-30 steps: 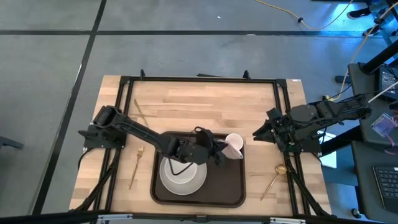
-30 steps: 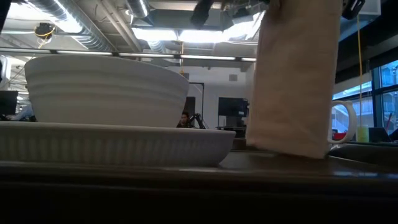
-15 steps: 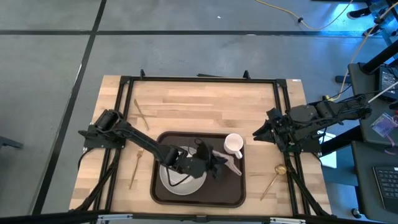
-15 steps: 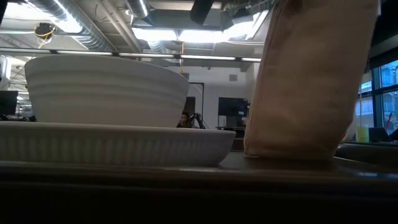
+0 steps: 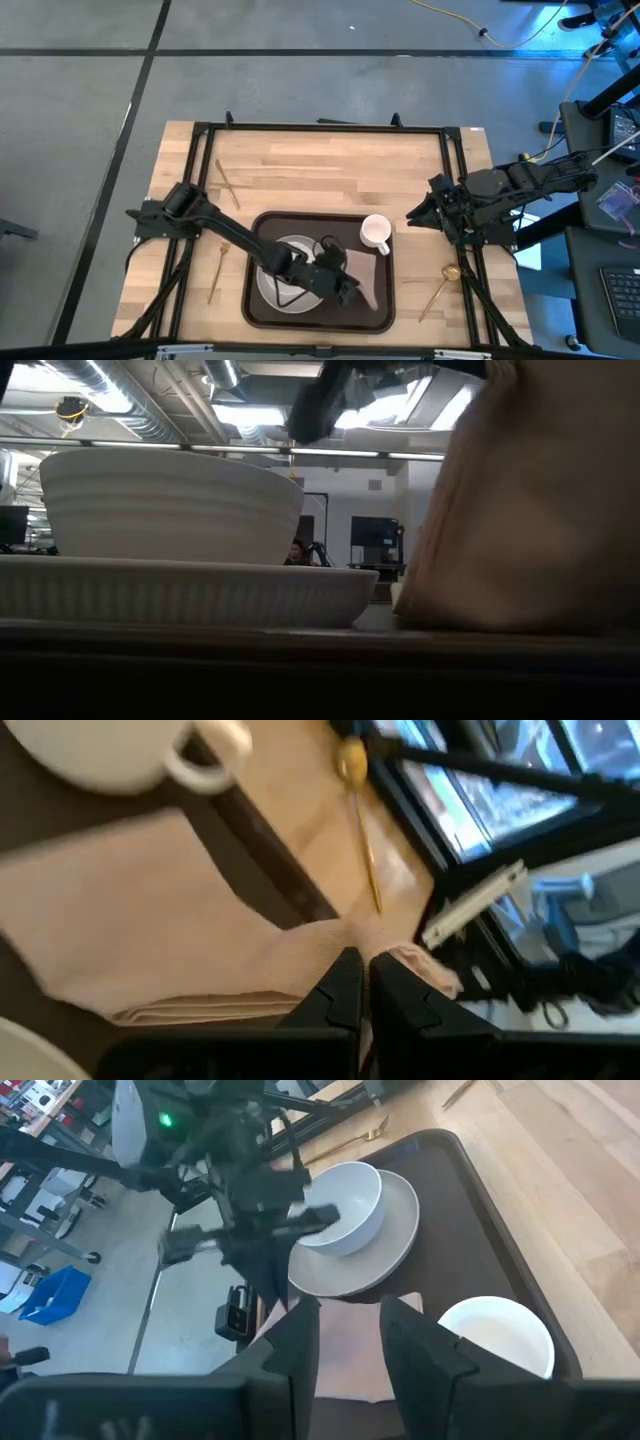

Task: Set up tray
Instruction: Put the brown napkin below the white mug on the brown serving tray

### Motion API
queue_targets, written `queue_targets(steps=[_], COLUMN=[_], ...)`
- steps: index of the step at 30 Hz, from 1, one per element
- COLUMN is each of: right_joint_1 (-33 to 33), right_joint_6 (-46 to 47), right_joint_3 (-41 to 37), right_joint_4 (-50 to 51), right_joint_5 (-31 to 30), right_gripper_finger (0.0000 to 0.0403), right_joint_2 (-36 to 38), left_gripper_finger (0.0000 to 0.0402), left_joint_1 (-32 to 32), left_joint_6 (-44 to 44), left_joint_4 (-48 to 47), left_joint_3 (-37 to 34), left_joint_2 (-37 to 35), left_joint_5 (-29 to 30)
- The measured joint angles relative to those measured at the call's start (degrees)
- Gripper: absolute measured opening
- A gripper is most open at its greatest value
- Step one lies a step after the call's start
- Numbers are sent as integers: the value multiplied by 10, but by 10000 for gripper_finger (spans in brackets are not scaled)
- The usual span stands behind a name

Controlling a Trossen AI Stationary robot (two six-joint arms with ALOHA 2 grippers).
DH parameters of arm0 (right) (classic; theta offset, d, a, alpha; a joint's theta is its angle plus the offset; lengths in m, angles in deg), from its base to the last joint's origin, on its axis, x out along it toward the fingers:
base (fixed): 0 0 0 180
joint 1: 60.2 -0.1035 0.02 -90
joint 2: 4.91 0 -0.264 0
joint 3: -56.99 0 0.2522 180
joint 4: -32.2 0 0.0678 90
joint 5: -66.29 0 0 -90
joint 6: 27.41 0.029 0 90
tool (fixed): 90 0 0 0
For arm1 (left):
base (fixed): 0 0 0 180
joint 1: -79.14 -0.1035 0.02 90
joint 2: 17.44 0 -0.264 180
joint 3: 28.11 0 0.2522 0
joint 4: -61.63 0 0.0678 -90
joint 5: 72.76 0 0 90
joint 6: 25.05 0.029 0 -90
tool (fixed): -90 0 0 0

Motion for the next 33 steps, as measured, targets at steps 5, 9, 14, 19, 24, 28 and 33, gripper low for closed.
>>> queue_targets(steps=[5,9,14,19,24,28,33], right_joint_1=[0,0,0,0,0,0,0], right_joint_6=[1,1,0,-1,-1,-1,-1], right_joint_3=[0,0,0,0,0,0,0], right_joint_4=[4,5,8,8,8,9,9], right_joint_5=[0,0,0,0,0,0,0], right_gripper_finger=[110,110,110,110,110,110,110], right_joint_2=[-9,-20,-31,-33,-33,-33,-33], left_gripper_finger=[5,20,56,97,132,151,158], left_joint_1=[-1,-1,-1,-1,-5,-10,-22], left_joint_6=[-5,-5,-4,-2,7,11,49], left_joint_4=[11,8,8,1,-4,-5,-9], left_joint_3=[0,0,0,0,0,0,0], left_joint_2=[12,11,11,11,9,8,0], left_joint_5=[-33,-49,-71,-84,-113,-142,-149])
